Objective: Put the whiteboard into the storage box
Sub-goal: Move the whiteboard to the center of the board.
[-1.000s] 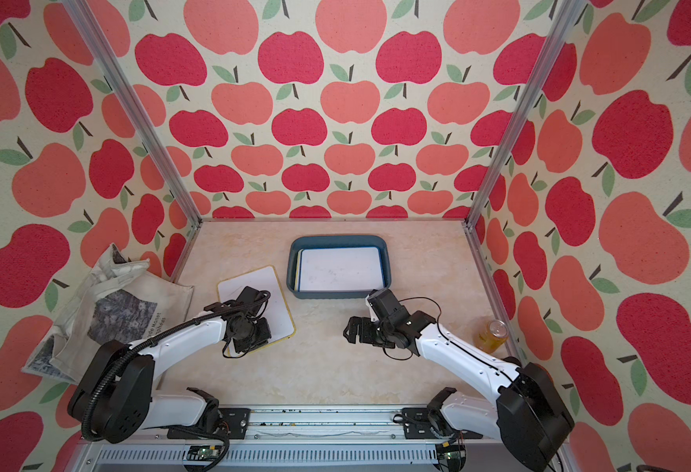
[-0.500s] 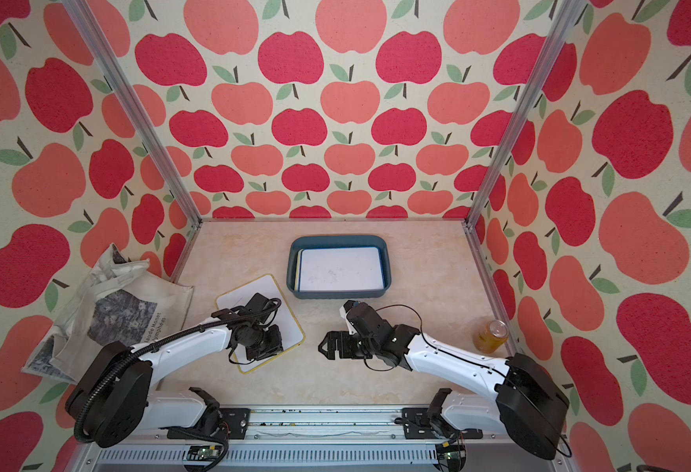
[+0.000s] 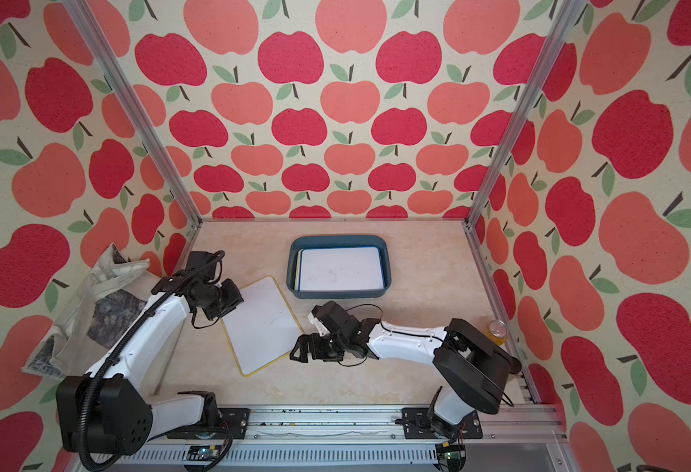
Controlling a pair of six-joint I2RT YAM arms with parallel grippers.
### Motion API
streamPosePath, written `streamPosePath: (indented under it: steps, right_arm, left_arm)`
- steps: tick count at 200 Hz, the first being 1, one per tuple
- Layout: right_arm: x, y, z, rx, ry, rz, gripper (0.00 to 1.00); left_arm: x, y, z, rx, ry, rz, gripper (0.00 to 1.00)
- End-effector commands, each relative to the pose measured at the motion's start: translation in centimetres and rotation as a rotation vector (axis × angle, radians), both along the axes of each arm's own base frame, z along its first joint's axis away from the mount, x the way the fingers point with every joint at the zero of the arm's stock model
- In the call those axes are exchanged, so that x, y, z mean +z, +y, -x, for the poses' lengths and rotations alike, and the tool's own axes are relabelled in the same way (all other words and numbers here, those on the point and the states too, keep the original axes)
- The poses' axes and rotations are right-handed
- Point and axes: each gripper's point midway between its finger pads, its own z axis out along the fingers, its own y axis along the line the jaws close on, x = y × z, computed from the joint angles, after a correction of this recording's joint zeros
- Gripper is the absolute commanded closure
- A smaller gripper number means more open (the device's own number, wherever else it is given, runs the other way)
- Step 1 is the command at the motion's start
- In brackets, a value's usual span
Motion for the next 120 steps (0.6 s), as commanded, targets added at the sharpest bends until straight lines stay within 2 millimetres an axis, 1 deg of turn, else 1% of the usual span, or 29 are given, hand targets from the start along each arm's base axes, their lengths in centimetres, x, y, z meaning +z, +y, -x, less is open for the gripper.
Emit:
streamPosePath:
  steps: [1, 24, 37, 61, 84, 97, 120]
  right_arm:
    - [0.7, 1.5, 0.7, 0.071, 0.024, -0.028, 0.02]
    - [-0.2, 2.4, 0.9, 0.097, 0.066, -0.003, 0.02]
    - [-0.8, 2.9, 1.1, 0.115, 0.089, 0.014, 0.02]
    - [-1.5, 3.9, 1.3, 0.147, 0.125, 0.027, 0.02]
    - [-1.9, 4.5, 1.4, 0.176, 0.146, 0.046, 0.02]
    - [-2.0, 4.7, 1.3, 0.186, 0.148, 0.054, 0.02]
    - [-2.3, 5.0, 1.0, 0.202, 0.159, 0.067, 0.02]
  left_arm:
    - [-1.7, 2.1, -0.9, -0.012, 0.09, -0.055, 0.68]
    - [-2.4, 3.8, -3.7, 0.043, 0.081, -0.055, 0.68]
    - [-3.3, 4.7, -5.2, 0.058, 0.102, -0.059, 0.68]
    - [-4.4, 6.8, -7.3, 0.074, 0.137, -0.116, 0.68]
    - [-5.3, 8.6, -9.0, 0.097, 0.148, -0.129, 0.68]
    - [-6.0, 9.3, -9.7, 0.097, 0.167, -0.13, 0.68]
    - [-8.3, 9.9, -10.4, 0.089, 0.22, -0.129, 0.68]
